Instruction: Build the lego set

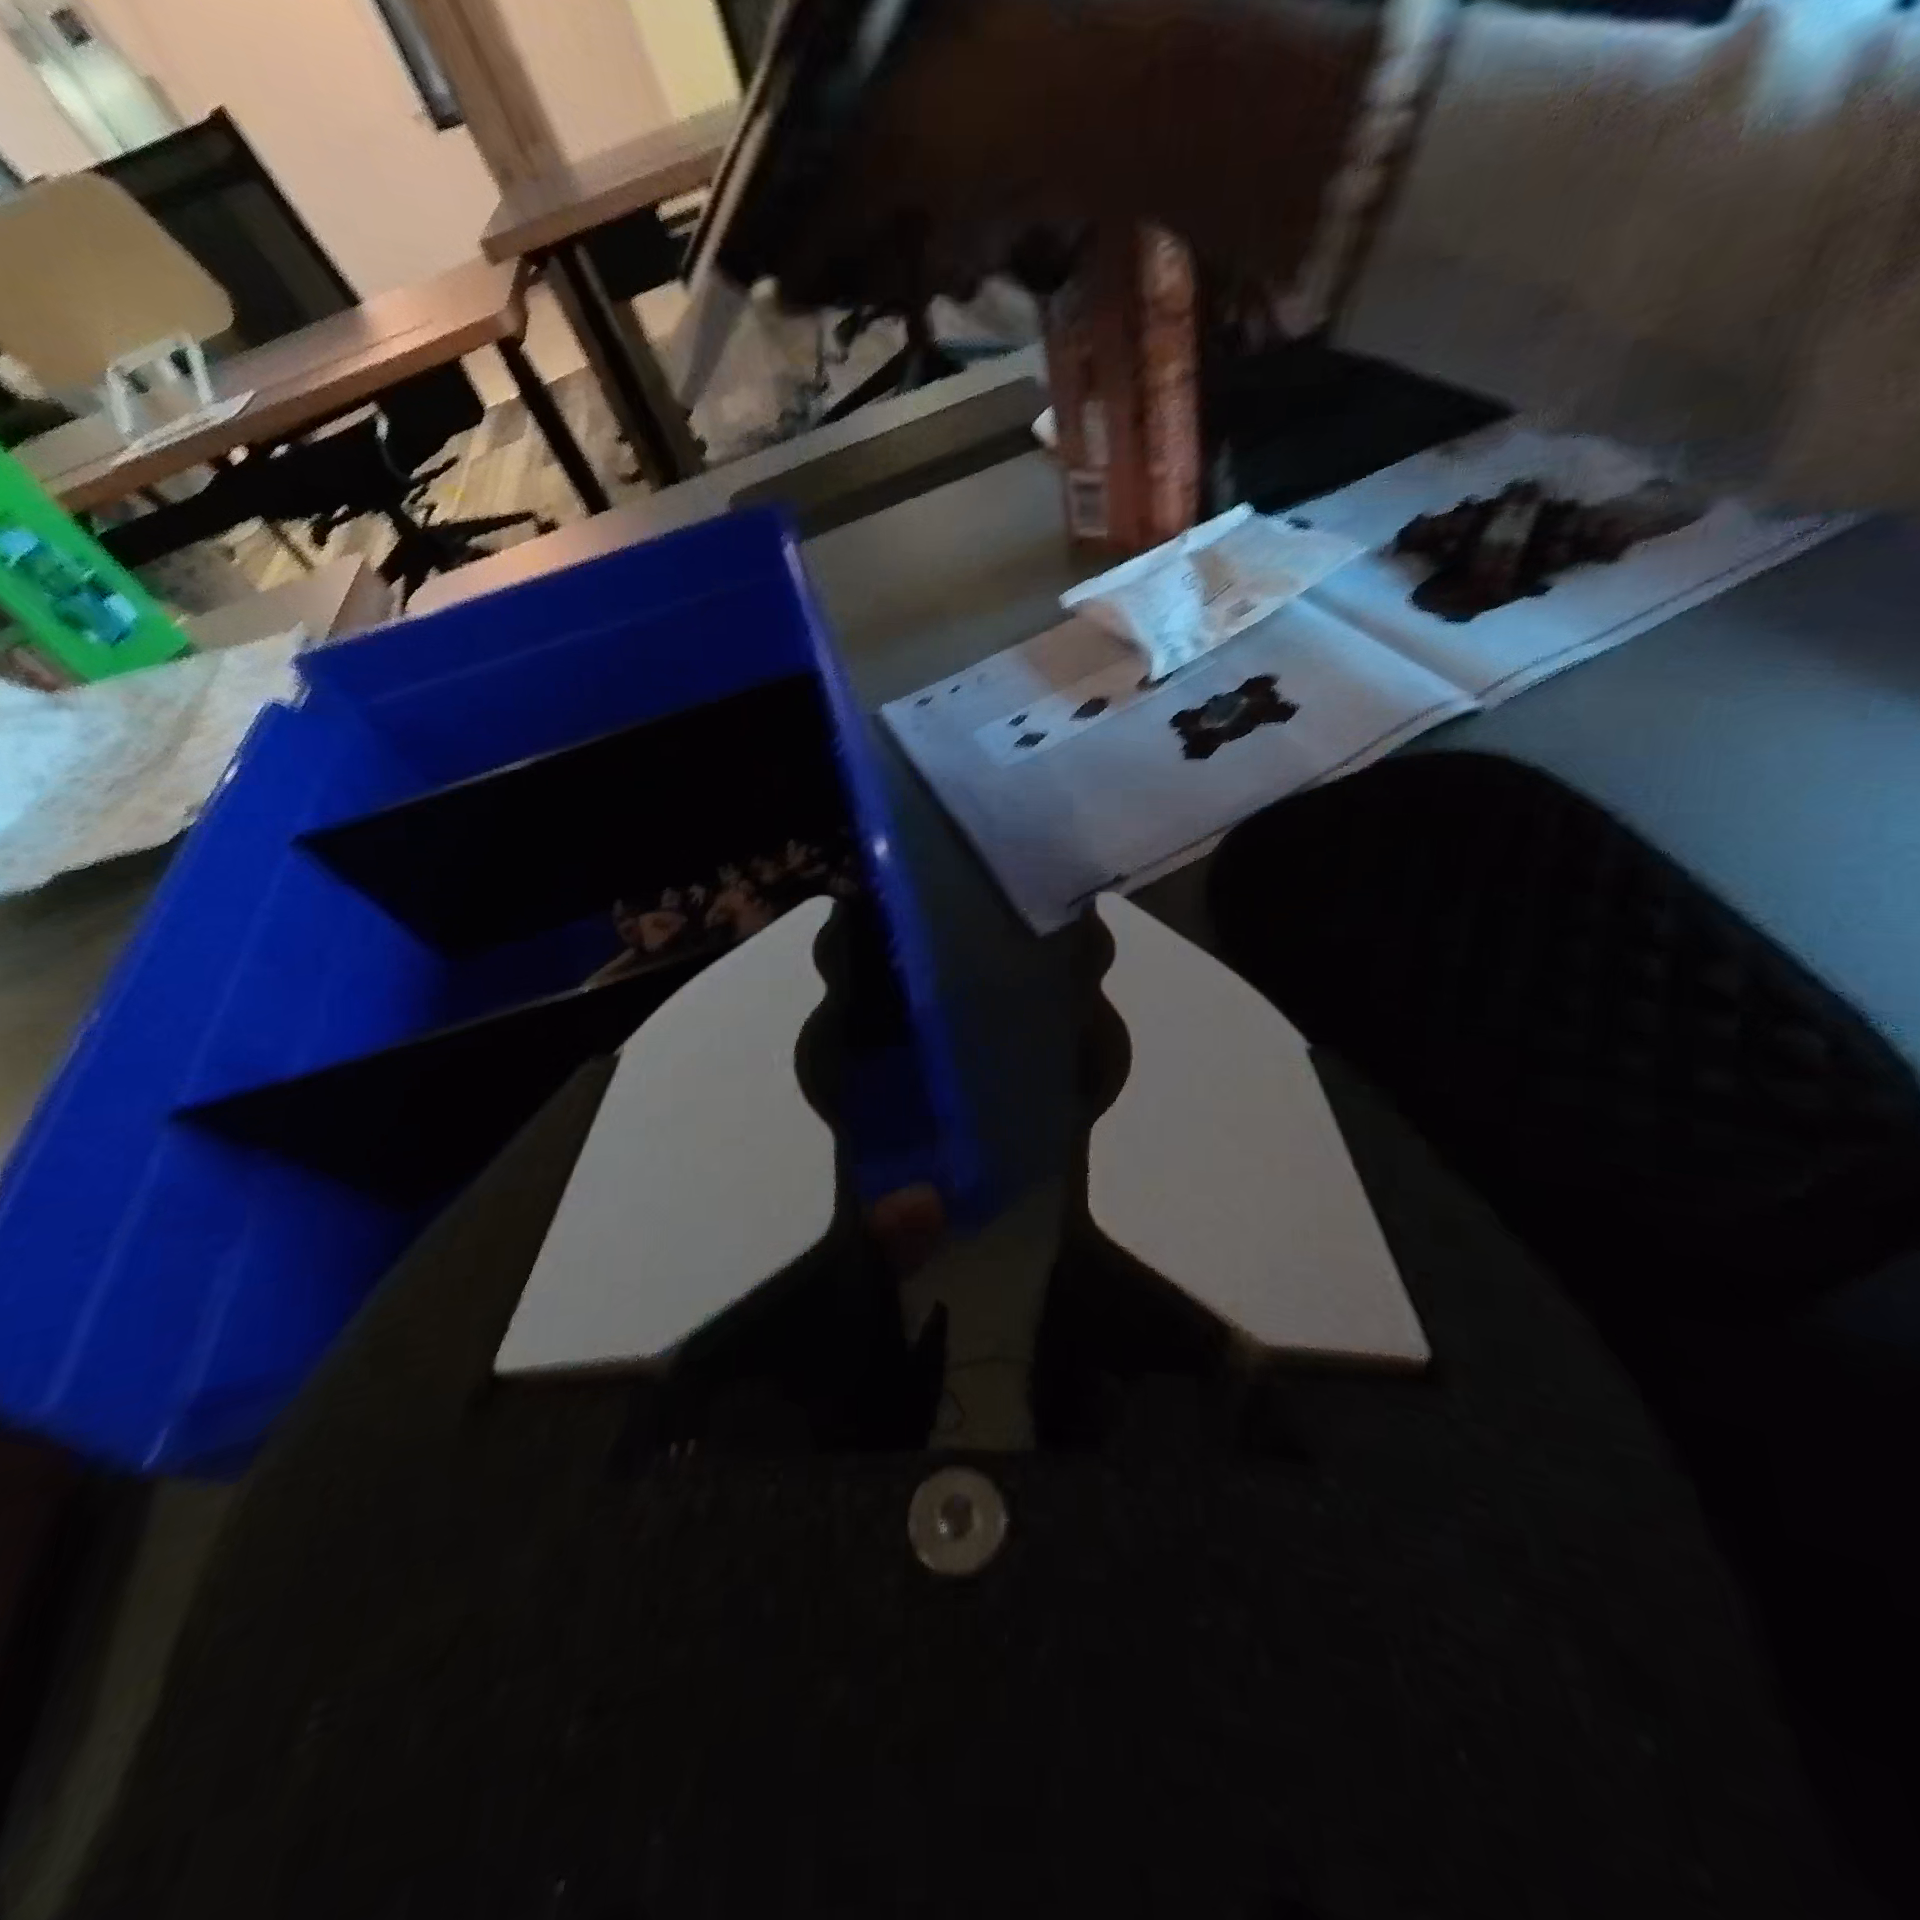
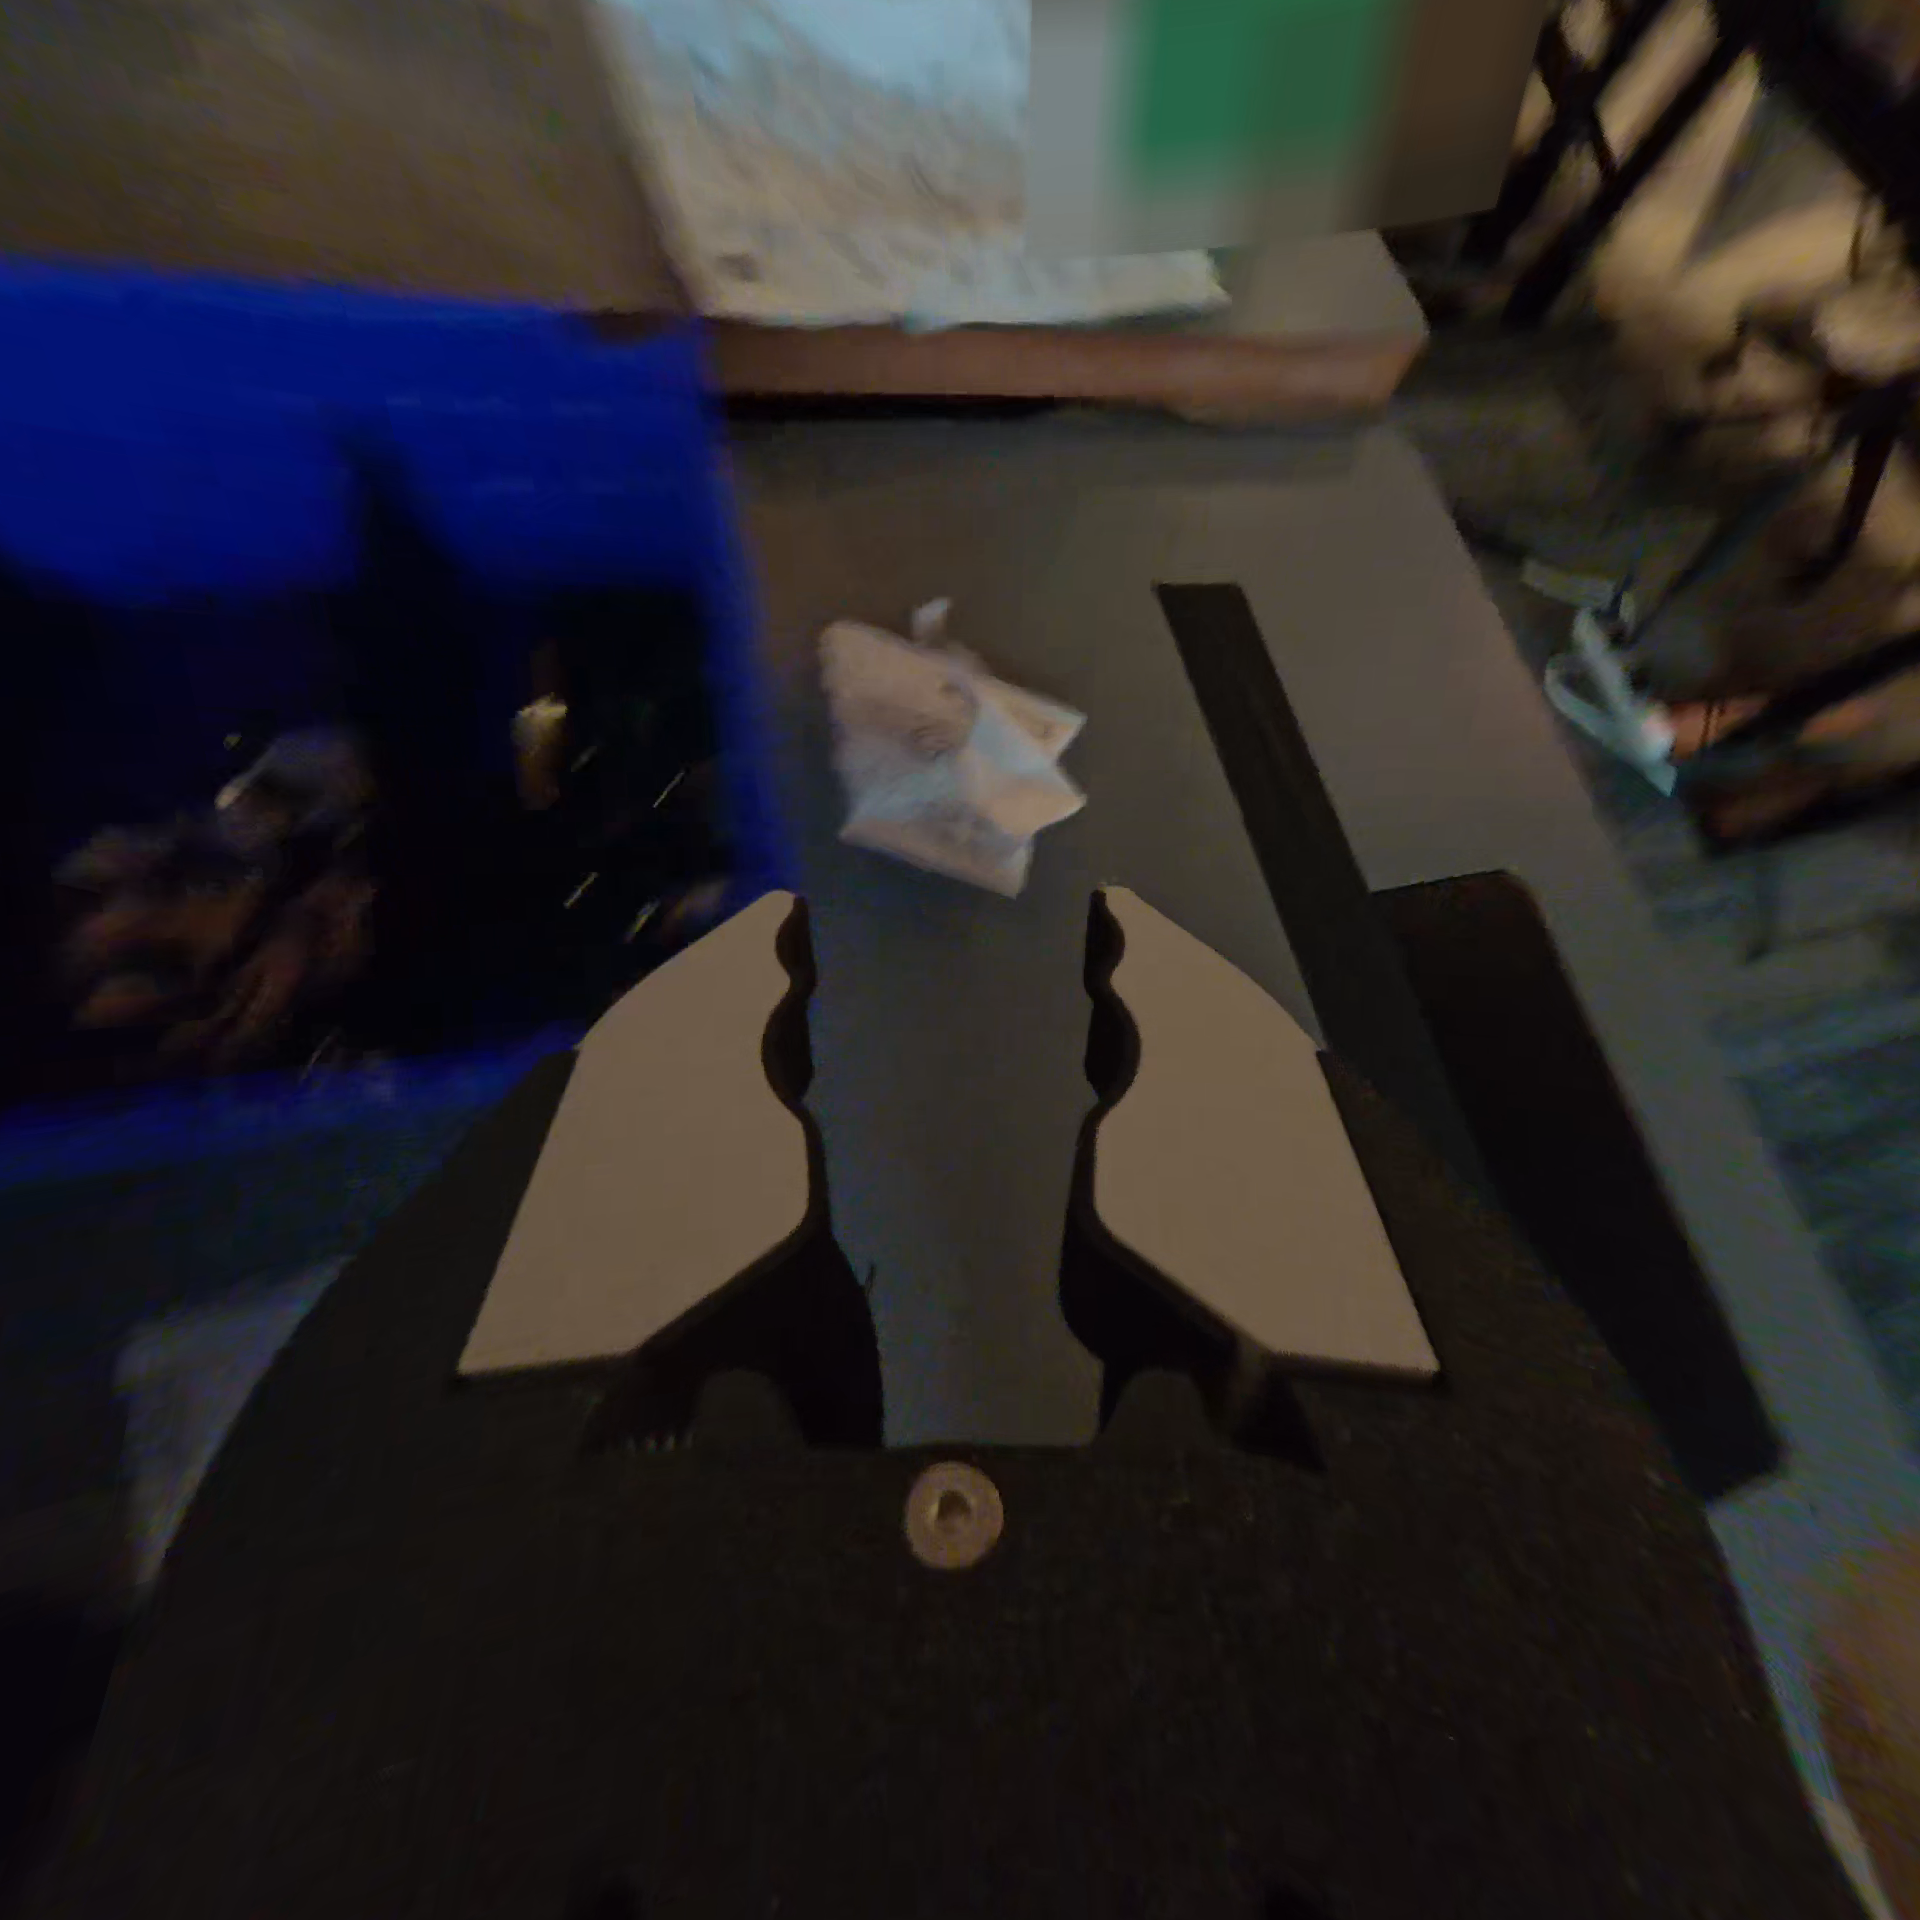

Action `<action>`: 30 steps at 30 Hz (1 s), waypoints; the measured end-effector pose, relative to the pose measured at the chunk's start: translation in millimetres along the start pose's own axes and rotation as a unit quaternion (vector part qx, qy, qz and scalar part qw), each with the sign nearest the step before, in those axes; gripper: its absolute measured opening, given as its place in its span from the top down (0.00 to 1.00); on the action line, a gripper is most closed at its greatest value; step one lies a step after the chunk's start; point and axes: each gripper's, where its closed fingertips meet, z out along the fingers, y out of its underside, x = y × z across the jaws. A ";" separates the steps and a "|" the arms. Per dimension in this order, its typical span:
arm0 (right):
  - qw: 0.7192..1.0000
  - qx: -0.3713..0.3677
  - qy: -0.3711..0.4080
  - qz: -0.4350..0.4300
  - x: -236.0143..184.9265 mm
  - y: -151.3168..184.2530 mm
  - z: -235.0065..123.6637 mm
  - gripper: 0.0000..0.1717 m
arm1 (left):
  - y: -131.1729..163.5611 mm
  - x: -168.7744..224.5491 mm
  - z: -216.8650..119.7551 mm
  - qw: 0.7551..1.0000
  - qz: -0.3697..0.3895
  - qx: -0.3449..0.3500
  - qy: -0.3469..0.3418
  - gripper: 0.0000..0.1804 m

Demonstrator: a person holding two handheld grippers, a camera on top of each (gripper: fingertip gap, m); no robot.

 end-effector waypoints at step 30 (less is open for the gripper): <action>0.852 0.055 0.208 -0.477 -62.6 145.4 -156.5 0.99 | -53.3 124.4 64.1 0.938 -0.228 0.027 0.260 0.57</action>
